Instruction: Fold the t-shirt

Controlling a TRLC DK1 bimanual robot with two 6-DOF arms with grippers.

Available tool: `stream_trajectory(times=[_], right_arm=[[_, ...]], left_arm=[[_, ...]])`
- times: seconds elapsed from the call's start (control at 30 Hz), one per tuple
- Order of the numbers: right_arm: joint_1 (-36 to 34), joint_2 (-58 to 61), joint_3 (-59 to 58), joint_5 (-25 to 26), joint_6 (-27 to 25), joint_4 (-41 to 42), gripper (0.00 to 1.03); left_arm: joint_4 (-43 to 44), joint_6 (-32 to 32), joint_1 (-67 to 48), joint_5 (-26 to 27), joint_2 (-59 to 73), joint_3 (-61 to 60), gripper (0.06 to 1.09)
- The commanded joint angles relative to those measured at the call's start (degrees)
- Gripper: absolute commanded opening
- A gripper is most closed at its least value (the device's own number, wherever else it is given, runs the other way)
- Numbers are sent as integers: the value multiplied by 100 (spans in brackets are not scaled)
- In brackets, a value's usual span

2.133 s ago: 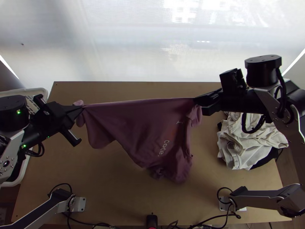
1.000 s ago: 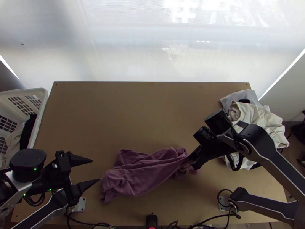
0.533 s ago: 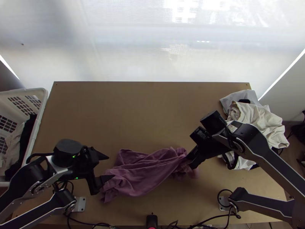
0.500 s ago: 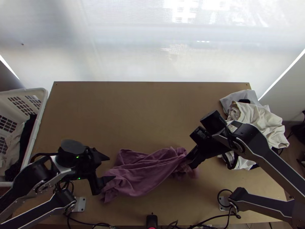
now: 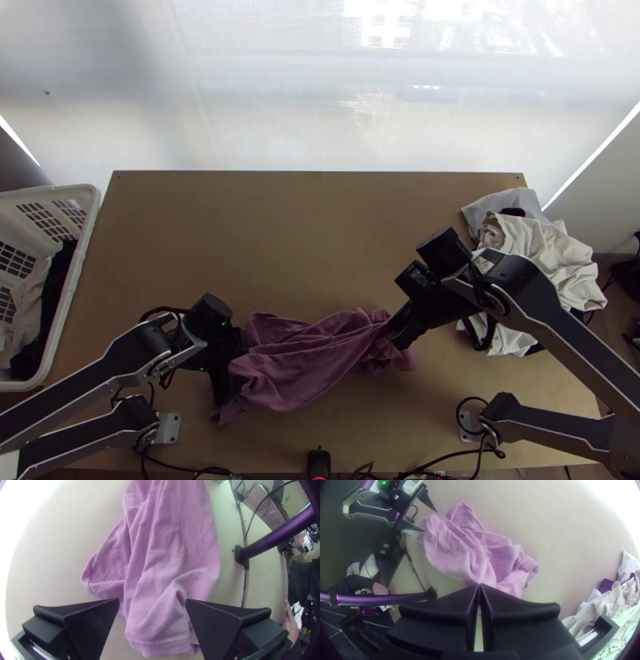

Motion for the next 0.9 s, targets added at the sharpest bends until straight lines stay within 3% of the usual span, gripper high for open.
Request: stream_trajectory(times=[0.0, 0.13, 0.4, 0.67, 0.87], right_arm=[[1, 11, 32, -15, 6, 12, 3], [1, -25, 15, -15, 14, 3, 3], [1, -77, 15, -15, 14, 3, 3], [-8, -69, -3, -15, 14, 12, 3], [-17, -77, -29, -15, 14, 12, 3]], left_arm=[[370, 836, 711, -5, 702, 20, 102], [89, 1451, 1212, 12, 949, 152, 102], [-289, 1926, 1520, 74, 957, -59, 102], [-412, 1653, 1248, 127, 676, -244, 102], [-429, 906, 624, 170, 342, -341, 102]])
